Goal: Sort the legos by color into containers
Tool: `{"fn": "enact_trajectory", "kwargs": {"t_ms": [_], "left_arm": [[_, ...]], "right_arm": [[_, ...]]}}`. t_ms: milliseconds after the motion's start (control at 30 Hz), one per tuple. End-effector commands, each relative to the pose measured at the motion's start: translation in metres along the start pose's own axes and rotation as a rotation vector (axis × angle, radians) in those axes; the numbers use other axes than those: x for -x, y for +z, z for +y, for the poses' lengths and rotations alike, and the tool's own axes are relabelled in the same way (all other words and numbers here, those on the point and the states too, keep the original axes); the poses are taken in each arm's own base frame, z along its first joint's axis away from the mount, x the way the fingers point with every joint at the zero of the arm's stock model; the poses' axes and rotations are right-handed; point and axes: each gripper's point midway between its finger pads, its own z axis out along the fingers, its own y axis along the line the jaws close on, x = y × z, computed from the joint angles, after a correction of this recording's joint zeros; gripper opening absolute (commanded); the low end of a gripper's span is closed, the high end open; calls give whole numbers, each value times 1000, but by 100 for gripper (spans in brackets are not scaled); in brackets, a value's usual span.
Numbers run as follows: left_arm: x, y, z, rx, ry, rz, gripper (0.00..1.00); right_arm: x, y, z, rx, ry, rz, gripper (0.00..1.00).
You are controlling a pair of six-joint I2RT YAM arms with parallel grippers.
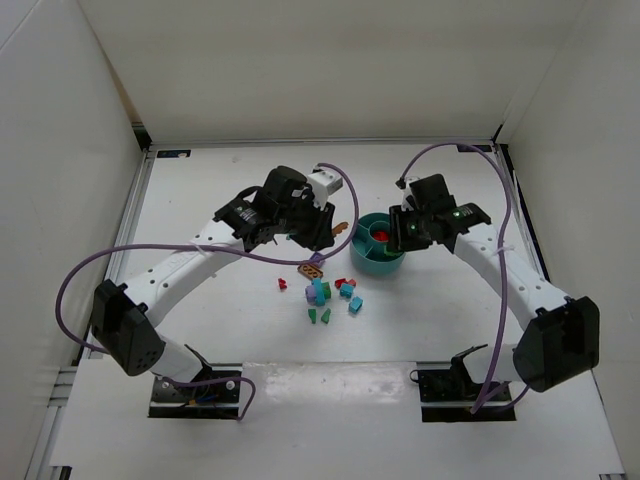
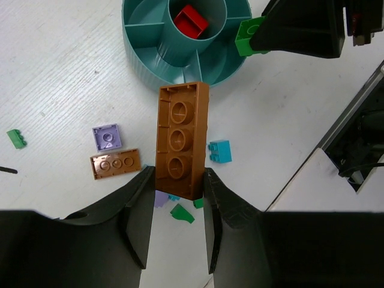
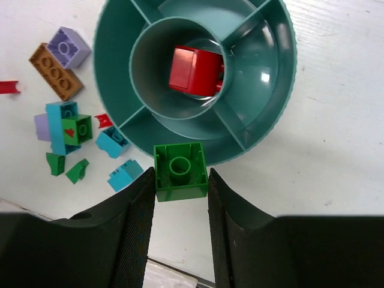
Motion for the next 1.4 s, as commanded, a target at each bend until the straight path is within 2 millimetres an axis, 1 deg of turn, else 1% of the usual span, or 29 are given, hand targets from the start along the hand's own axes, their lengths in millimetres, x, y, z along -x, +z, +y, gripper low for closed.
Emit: {"fn": "enact_trajectory", "kwargs": {"t_ms": [0,133,267,533,600,767,800,867,967,1000,1067,1100,1167,1200,1367], "left_arm": [[11,-10,-1,-4,-9,-38,2],[10,-9,-2,-6,-15,-32,2],[9,-7,0,-2,-13,-27,2],[7,-4,2,0,-20,-13,2],[5,-3,2,-5,-19,-4,2],[8,-3,1,-10,-15,-7,2],[6,-2,1,-11,-17,-1,2],[6,-2,1,-11,-20,3,2],[6,-2,0,-13,-24,6,2],[5,-1,0,-15,-25,7,2],[6,-2,-1,-16,-27,8,2],[4,-1,0,-15,-30,19,2],[8,-2,-2,-22,-23,14,2],[4,0,-2,-25,-30,36,2],[6,5,-4,-37,-38,64,2]], "right_arm": [[15,-4,-5,-39,-19,-22,0],[22,0,-2,-36,-52,-23,0],[18,8,-3,-69,-61,9,0],[12,13,-4,-96,-92,52,0],[10,15,-6,-119,-93,61,0],[11,21,-8,-151,-92,72,0],[12,21,-7,-148,-95,71,3],[13,23,-6,-155,-96,74,3],[12,27,-7,-162,-91,77,9],[13,28,-6,-160,-92,71,13],[13,29,-6,-161,-82,68,19],[14,29,-3,-145,-77,60,28],[15,29,-2,-134,-71,59,35],[15,30,2,-105,-69,61,39],[16,26,4,-63,-51,49,50]]}}
